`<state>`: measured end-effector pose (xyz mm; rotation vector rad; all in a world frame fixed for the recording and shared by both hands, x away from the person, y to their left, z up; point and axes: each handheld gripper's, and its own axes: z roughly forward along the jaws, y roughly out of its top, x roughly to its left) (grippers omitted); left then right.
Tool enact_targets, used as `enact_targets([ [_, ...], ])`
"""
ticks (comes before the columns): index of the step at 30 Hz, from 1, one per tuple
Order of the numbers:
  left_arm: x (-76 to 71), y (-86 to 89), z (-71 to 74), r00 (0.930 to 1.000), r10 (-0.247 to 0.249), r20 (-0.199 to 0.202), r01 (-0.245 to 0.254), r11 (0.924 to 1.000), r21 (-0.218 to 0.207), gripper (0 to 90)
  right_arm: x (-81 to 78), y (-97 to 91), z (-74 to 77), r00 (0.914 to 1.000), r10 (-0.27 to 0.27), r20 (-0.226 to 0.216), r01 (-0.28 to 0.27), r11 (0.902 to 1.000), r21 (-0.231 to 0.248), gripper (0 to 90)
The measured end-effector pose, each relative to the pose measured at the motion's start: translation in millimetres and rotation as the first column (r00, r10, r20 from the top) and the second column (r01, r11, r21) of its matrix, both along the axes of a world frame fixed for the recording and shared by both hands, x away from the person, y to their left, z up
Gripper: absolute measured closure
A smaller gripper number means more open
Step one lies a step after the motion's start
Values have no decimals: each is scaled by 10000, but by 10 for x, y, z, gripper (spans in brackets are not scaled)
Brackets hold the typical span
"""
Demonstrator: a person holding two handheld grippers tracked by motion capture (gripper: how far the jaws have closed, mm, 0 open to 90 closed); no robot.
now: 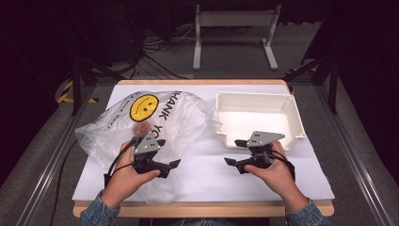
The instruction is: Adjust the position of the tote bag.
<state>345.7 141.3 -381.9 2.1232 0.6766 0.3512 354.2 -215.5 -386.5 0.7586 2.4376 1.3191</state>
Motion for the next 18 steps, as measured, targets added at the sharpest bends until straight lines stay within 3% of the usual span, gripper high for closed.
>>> enact_targets([
  [3, 10, -26, -48, 9999, 84, -117, -79, 9993, 367, 155, -4, 15, -8, 10000, 62, -19, -62, 10000, -15, 241],
  [10, -95, 38, 51, 9951, -900, -420, 936, 9913, 930, 159, -13, 31, -14, 9998, 190, -74, -190, 9998, -10, 239],
  [18, -93, 126, 40, 9890, -1182, -888, 1303, 9806, 1463, 172, -6, 36, -21, 9997, 239, -103, -239, 9997, -11, 234],
])
